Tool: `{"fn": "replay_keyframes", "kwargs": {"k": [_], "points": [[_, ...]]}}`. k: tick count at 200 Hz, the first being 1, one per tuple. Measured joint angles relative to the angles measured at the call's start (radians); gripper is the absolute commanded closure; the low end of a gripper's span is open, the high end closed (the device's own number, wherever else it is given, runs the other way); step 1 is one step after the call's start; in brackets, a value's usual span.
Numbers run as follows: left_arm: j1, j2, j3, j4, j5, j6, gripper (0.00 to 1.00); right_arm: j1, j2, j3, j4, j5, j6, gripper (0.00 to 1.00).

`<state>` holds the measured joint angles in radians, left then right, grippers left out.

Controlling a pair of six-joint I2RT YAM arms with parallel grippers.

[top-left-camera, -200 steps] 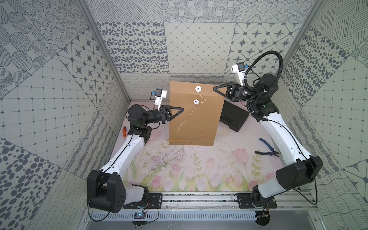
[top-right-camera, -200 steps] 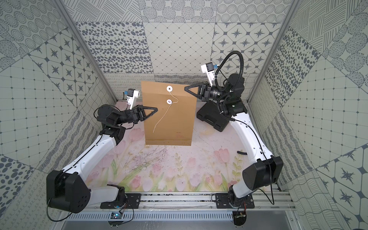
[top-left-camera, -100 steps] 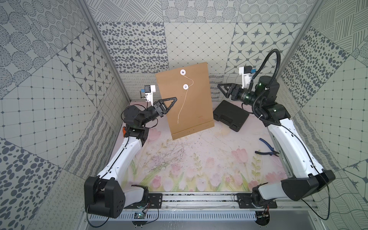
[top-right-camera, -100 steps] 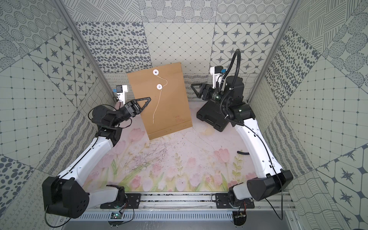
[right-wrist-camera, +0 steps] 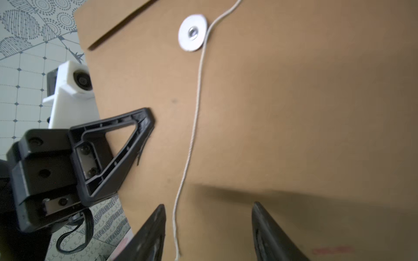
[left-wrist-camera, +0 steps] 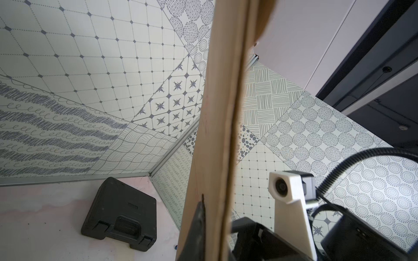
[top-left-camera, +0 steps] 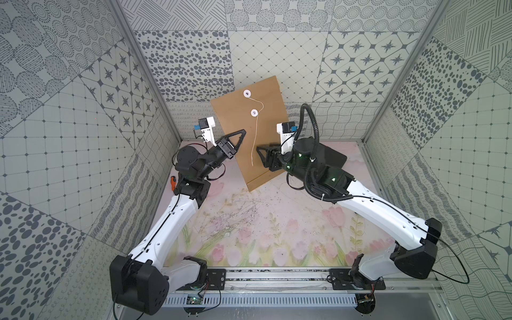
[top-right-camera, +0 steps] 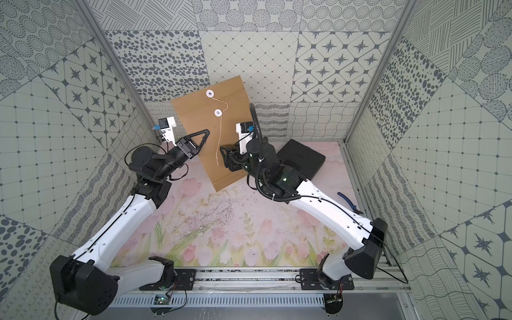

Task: Close the mouth of the file bag
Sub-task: Close the file bag.

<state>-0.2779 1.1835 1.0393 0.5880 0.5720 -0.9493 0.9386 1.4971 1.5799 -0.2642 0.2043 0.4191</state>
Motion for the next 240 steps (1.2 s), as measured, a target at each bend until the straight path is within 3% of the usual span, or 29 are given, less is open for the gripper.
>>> {"fn": "replay_keyframes", "kwargs": {"k": [29, 82, 112, 136, 204, 240], "points": [[-0.034, 0.001, 0.019, -0.027, -0.047, 0.019, 1.00, 0.014, 0.053, 0.019, 0.003, 0.017, 0.018, 0.42], [-0.079, 0.002, 0.051, -0.064, -0.096, 0.061, 1.00, 0.008, 0.082, 0.055, 0.005, 0.055, 0.048, 0.66], [-0.087, 0.004, 0.066, -0.075, -0.108, 0.074, 1.00, 0.001, 0.084, 0.058, 0.017, 0.042, 0.064, 0.58], [-0.087, 0.011, 0.074, -0.081, -0.111, 0.085, 1.00, -0.005, 0.096, 0.066, 0.021, 0.013, 0.076, 0.59], [-0.088, 0.021, 0.090, -0.118, -0.109, 0.123, 1.00, -0.045, 0.122, 0.072, 0.026, -0.078, 0.136, 0.96], [-0.088, 0.010, 0.113, -0.194, -0.110, 0.204, 1.00, -0.062, 0.098, 0.028, 0.035, -0.151, 0.115, 1.00]]}}
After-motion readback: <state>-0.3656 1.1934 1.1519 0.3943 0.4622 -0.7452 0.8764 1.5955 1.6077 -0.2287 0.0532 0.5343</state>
